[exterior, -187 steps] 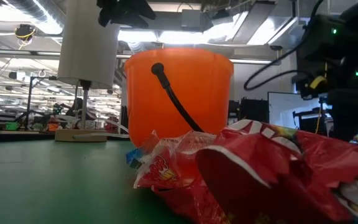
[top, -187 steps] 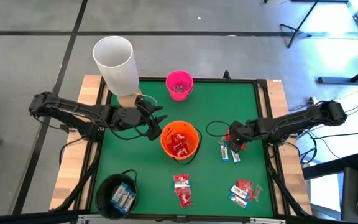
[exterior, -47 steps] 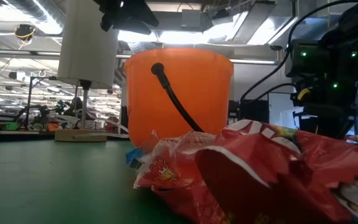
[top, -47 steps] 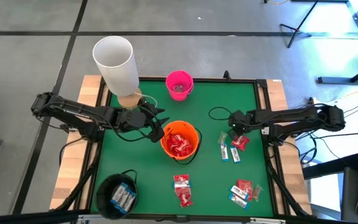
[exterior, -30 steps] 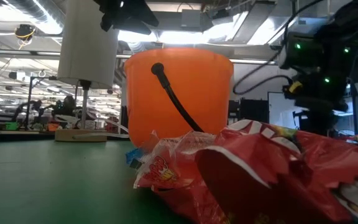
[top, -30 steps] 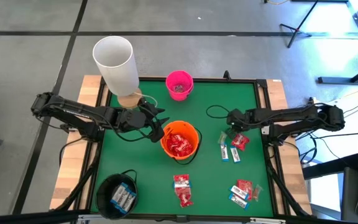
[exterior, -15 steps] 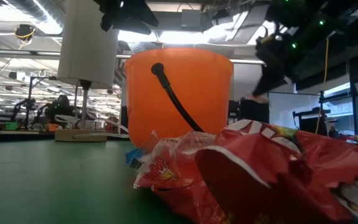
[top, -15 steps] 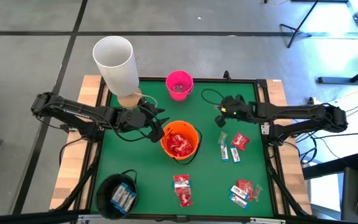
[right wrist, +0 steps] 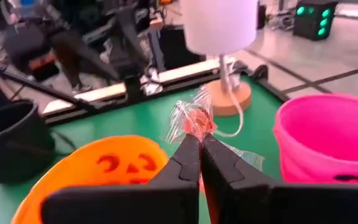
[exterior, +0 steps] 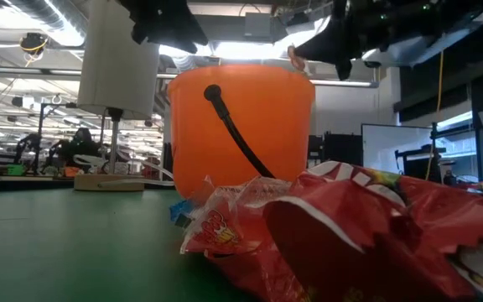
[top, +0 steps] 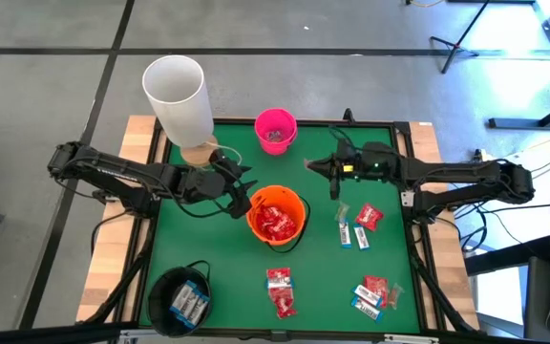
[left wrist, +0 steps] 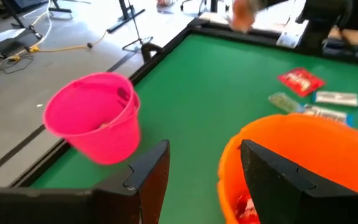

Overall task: Sort candy
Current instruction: Put the orange gummy into the pink bucket

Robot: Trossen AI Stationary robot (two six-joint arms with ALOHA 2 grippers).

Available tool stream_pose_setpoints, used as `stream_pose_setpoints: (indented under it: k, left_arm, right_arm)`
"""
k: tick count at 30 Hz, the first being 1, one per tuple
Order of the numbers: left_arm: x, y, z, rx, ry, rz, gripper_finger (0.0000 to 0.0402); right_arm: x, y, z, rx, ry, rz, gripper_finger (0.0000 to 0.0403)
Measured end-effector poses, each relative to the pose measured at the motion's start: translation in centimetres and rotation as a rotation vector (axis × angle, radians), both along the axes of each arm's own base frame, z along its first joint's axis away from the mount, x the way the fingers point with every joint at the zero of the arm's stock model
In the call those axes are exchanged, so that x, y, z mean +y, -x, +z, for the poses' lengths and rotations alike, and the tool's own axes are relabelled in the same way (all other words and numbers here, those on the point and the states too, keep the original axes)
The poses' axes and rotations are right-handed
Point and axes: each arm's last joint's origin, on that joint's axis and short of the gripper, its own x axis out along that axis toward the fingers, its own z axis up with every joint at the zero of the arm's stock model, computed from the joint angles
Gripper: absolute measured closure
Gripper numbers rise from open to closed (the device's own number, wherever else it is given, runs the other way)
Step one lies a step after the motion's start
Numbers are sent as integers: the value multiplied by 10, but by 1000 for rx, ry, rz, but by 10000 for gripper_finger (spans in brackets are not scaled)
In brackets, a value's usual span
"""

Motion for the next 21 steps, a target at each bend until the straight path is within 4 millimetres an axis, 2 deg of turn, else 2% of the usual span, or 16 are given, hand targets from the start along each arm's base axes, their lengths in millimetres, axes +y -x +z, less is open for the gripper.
stream_pose_setpoints:
  k: [8,12,18,21]
  left_arm:
    - [2,2,-1,19,-34,40,214]
    - [5,15,0,80,-91,104,214]
    - [12,34,20,-3,-101,157,214]
    - [13,42,28,-25,-112,150,214]
  right_arm:
    - [-35,3,5,-95,-9,-20,402]
    - [-53,2,0,-116,-42,-33,402]
    - [-74,-4,-9,-132,-65,-50,402]
    - [-85,-10,-7,-126,-70,-71,402]
